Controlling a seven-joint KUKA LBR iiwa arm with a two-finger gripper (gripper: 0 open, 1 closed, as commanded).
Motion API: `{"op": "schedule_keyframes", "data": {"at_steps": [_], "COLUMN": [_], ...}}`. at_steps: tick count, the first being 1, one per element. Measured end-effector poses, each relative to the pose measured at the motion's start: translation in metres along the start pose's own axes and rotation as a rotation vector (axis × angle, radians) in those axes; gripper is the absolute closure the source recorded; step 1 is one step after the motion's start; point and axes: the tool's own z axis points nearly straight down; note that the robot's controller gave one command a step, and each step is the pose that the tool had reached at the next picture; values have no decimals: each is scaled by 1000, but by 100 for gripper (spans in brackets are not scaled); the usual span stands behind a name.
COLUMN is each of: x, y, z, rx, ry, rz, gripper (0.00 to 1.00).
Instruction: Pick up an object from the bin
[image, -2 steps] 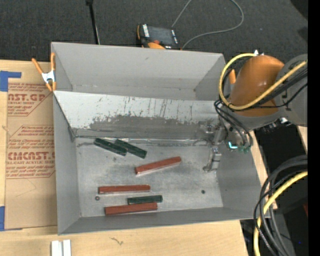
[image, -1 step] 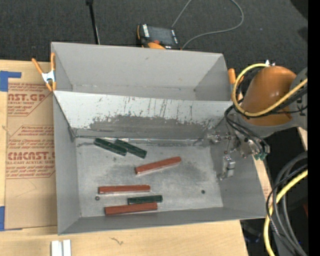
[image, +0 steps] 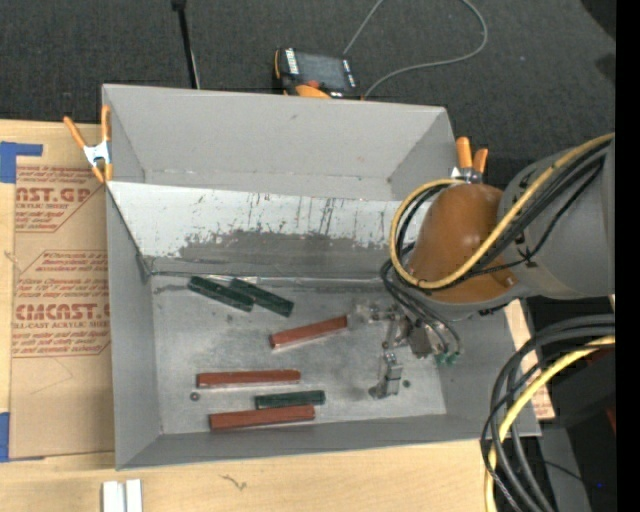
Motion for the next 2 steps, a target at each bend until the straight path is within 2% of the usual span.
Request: {"op": "schedule_keyframes", "data": {"at_steps": [1, 2], "x": [-43, -43], "y": [88, 83], "z": [27, 25], "rx": [3, 6], "ry": [-12, -13], "rz": [-71, -65], "gripper": [0, 100]}}
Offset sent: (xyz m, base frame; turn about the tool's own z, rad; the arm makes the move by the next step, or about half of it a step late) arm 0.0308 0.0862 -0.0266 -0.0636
